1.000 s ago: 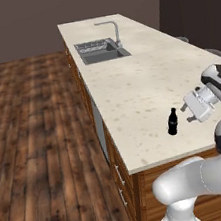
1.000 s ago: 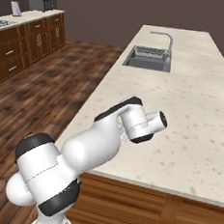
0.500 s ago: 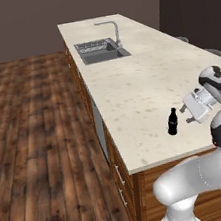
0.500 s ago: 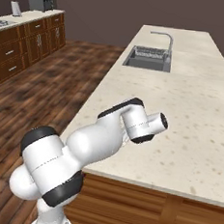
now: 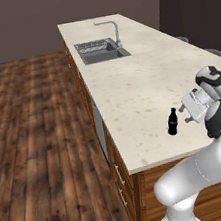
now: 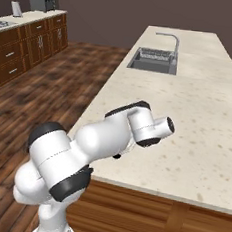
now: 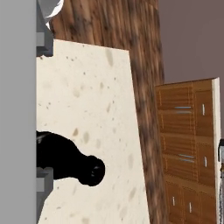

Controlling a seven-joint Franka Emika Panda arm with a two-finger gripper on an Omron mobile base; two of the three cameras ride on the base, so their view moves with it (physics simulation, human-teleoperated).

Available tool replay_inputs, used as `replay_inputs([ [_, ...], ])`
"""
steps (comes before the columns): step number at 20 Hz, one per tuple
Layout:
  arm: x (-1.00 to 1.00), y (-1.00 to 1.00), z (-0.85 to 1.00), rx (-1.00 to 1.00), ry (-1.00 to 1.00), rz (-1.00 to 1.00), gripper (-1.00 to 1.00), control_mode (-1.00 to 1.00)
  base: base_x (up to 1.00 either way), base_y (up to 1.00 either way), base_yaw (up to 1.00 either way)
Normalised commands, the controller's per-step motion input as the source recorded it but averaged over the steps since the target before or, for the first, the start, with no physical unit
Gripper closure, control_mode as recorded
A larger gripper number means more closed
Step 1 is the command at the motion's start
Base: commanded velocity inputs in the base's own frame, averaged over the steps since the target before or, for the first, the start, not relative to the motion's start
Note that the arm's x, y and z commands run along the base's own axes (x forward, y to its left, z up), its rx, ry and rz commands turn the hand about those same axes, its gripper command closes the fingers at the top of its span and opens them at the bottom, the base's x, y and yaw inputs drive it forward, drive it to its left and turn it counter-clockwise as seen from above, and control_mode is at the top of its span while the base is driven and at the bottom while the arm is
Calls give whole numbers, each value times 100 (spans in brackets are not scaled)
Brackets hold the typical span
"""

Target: Pick the bottled drink from the counter and place it in the open cabinet.

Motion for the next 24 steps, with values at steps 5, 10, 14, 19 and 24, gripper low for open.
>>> replay_inputs([
  [5,12,-3,-9,0,0,1,-100,-100,0,0,0],
  [10,14,0,-11,0,0,0,-100,-100,0,0,0],
  [14,23,-1,-9,0,0,0,-100,-100,0,0,0],
  [19,24,-2,-8,0,0,0,-100,-100,0,0,0],
  [24,18,-2,-10,0,0,0,-100,-100,0,0,0],
])
